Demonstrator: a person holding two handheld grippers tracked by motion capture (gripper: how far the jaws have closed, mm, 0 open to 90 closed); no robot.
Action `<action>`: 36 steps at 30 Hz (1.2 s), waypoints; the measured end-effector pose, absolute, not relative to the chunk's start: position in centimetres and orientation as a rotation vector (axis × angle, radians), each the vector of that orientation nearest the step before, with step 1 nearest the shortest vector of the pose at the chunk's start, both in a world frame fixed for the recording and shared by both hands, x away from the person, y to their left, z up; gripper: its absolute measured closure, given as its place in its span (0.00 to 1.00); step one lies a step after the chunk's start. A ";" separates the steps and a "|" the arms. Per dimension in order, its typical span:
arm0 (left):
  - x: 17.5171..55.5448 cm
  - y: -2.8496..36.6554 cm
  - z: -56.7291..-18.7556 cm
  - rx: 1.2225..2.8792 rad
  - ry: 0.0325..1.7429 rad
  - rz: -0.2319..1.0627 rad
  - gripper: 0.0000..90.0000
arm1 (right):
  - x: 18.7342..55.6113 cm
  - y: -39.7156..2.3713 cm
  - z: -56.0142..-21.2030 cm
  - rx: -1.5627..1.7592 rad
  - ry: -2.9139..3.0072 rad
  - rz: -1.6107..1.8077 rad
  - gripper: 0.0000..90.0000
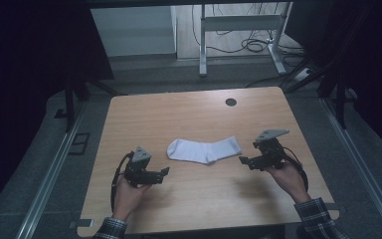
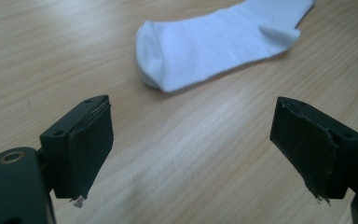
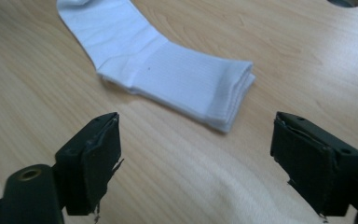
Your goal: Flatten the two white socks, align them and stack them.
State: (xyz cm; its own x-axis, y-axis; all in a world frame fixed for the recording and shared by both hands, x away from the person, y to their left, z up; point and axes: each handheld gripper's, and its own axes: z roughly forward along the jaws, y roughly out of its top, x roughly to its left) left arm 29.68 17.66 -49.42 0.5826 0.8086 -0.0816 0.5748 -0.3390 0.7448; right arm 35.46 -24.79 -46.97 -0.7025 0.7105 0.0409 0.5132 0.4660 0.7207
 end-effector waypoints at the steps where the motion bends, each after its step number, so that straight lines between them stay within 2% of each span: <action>1: 29.4 17.8 -49.6 2.055 1.097 0.388 0.15 | 35.3 -25.0 -47.1 1.053 2.452 1.076 0.17; 16: 26.9 18.4 -52.4 2.104 1.122 0.391 0.14 | 33.5 -28.1 -50.3 1.127 2.467 1.030 0.14; 30: 26.1 17.1 -53.8 2.241 1.075 0.408 0.13 | 32.8 -28.2 -53.2 1.102 2.512 0.919 0.11; 36: 26.2 17.7 -54.2 2.202 1.078 0.362 0.13 | 32.5 -27.7 -53.7 1.044 2.493 0.953 0.07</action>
State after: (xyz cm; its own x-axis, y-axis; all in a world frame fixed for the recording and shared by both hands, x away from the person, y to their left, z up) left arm 26.25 17.66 -54.19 0.6238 0.7808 -0.0357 0.6008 -0.4498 0.6608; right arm 32.52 -27.74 -53.72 -0.7018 0.7124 0.0011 0.5316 0.5227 0.6664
